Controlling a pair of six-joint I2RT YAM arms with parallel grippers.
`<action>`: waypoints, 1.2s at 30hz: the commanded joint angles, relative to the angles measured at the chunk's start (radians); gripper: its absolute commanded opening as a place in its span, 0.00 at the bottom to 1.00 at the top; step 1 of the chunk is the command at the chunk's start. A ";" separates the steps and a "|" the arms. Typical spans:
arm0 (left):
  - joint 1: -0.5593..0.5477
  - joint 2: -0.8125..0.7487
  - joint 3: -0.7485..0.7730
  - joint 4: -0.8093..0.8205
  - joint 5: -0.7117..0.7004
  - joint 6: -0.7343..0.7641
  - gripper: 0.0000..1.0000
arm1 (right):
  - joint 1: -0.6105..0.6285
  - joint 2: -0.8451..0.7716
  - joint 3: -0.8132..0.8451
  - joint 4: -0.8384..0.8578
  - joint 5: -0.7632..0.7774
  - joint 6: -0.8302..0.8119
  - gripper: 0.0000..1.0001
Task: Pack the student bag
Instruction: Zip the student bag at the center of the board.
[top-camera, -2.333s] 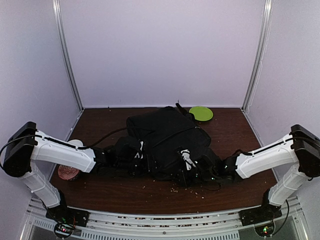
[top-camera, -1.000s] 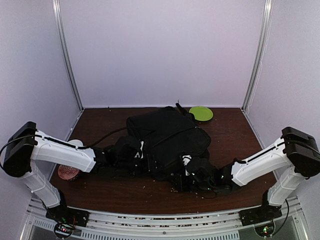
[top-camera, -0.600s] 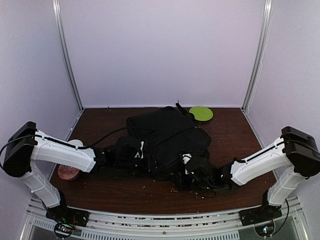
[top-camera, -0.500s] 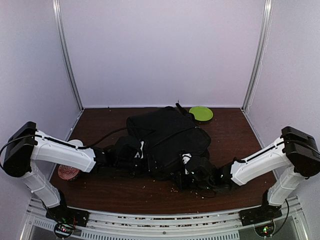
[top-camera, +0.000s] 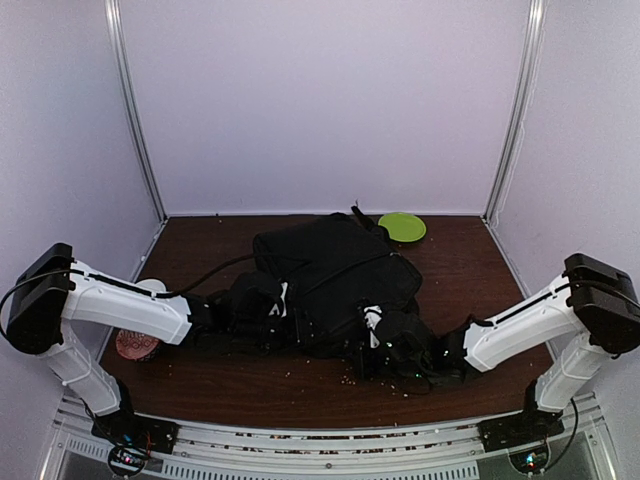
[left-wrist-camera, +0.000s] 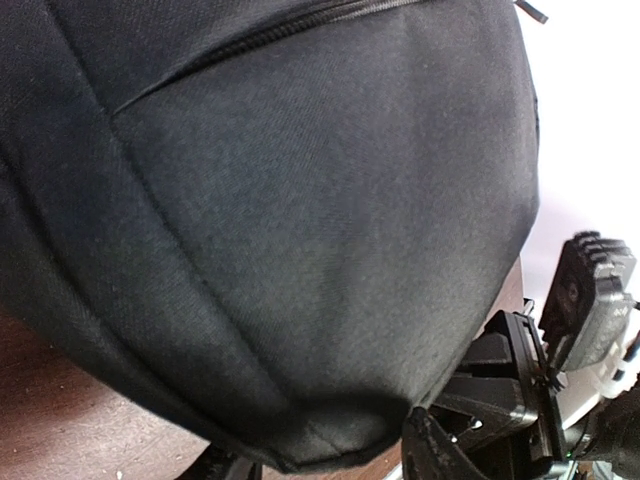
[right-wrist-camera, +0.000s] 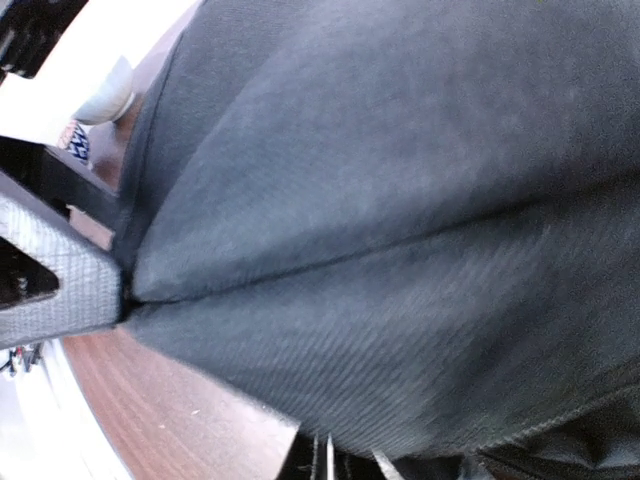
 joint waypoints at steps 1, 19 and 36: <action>0.004 0.016 0.033 0.028 0.013 0.020 0.49 | -0.002 -0.053 -0.029 0.070 -0.008 -0.028 0.00; 0.005 0.057 0.077 0.005 -0.002 0.028 0.44 | -0.003 -0.120 -0.133 0.084 -0.017 -0.030 0.00; 0.006 0.080 0.074 0.038 0.025 0.025 0.28 | -0.009 -0.037 -0.055 0.115 0.000 -0.016 0.12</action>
